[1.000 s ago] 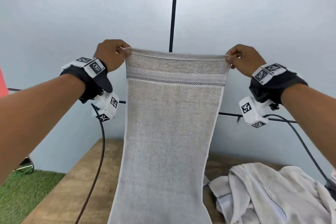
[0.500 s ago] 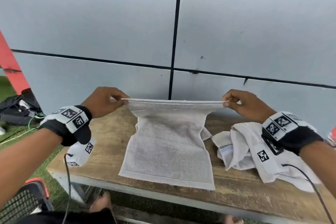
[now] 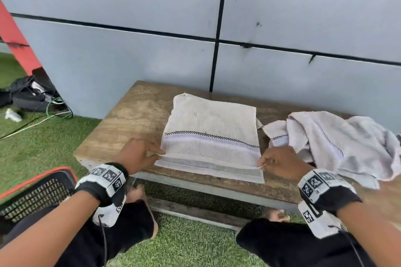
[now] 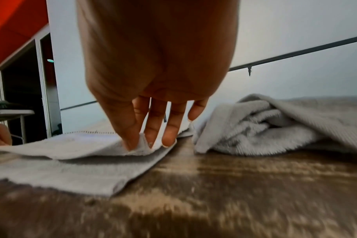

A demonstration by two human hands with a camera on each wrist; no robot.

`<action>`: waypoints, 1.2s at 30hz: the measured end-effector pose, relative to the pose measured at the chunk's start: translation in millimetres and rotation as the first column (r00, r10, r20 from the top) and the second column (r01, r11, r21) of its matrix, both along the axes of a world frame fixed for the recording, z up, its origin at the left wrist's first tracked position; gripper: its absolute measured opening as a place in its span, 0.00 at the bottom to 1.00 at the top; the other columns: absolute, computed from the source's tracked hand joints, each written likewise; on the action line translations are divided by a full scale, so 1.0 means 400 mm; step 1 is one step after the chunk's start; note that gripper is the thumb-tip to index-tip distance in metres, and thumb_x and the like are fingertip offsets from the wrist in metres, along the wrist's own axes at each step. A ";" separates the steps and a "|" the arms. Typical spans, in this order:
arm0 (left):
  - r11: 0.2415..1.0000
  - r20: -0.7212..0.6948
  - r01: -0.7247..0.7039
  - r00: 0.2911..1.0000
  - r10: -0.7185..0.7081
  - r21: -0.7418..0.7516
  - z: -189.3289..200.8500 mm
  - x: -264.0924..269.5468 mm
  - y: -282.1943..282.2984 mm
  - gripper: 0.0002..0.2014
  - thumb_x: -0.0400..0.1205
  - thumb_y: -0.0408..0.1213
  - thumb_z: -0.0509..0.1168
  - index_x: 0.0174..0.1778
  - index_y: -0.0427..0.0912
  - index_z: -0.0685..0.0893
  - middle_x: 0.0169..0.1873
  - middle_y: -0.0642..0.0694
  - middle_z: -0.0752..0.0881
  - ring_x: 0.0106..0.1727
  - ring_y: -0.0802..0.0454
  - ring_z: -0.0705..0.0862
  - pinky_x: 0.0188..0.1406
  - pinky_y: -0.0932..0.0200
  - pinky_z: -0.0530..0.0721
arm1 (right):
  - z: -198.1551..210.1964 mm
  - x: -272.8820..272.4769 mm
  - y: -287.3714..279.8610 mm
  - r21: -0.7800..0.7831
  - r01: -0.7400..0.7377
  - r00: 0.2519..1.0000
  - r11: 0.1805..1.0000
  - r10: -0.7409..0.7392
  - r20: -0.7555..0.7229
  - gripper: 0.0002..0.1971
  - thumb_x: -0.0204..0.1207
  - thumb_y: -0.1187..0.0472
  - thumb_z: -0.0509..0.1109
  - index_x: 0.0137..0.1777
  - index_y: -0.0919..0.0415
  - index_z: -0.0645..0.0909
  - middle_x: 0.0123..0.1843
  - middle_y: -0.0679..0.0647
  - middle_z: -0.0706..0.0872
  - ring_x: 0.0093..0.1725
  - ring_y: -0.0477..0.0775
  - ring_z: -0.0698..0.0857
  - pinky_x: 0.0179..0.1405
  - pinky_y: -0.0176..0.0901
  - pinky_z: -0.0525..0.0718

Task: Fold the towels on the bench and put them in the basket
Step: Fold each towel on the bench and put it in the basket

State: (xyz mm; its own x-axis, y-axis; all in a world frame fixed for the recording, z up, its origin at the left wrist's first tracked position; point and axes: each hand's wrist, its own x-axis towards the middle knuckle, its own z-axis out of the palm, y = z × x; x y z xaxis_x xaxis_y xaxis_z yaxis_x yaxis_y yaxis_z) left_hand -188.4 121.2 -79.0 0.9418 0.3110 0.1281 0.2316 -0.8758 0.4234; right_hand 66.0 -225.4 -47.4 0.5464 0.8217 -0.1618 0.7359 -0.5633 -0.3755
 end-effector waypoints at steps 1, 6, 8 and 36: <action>1.000 -0.027 0.003 1.000 -0.002 0.016 -0.014 -0.004 -0.001 0.11 0.73 0.40 0.74 0.50 0.59 0.90 0.48 0.59 0.89 0.45 0.62 0.84 0.55 0.57 0.82 | -0.013 -0.002 0.001 -0.017 -0.008 1.000 1.000 0.008 0.018 0.11 0.72 0.58 0.74 0.38 0.36 0.83 0.38 0.27 0.80 0.49 0.38 0.81 0.70 0.51 0.68; 0.994 -0.127 0.026 0.992 -0.012 0.109 -0.027 0.005 -0.016 0.11 0.78 0.46 0.68 0.55 0.63 0.86 0.51 0.68 0.83 0.49 0.62 0.82 0.66 0.47 0.71 | -0.023 -0.017 0.009 -0.090 -0.033 0.979 0.995 0.050 0.200 0.06 0.77 0.52 0.69 0.48 0.39 0.86 0.38 0.28 0.76 0.50 0.35 0.74 0.68 0.47 0.58; 0.989 -0.146 0.037 0.989 -0.016 0.143 -0.016 0.018 -0.028 0.11 0.80 0.47 0.66 0.57 0.62 0.85 0.53 0.66 0.82 0.54 0.62 0.80 0.66 0.51 0.67 | -0.017 -0.010 0.013 -0.108 0.005 0.963 0.994 0.024 0.269 0.06 0.77 0.51 0.68 0.48 0.38 0.86 0.41 0.29 0.78 0.53 0.37 0.75 0.65 0.46 0.58; 0.960 -0.038 0.129 0.992 -0.124 0.247 -0.018 -0.028 -0.078 0.09 0.75 0.47 0.68 0.49 0.57 0.89 0.48 0.62 0.87 0.48 0.59 0.86 0.50 0.55 0.75 | -0.066 -0.003 -0.074 0.025 -0.030 0.967 0.999 0.023 0.253 0.10 0.72 0.60 0.75 0.49 0.42 0.88 0.48 0.36 0.85 0.64 0.55 0.80 0.65 0.58 0.68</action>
State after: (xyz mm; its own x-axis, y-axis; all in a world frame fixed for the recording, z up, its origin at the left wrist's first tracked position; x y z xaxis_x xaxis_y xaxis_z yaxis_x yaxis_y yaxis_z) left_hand -199.5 90.0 -86.2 0.9747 0.1503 0.1652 0.1190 -0.9755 0.1851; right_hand 64.8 -255.1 -73.7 0.5443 0.8389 0.0025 0.8236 -0.5338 -0.1917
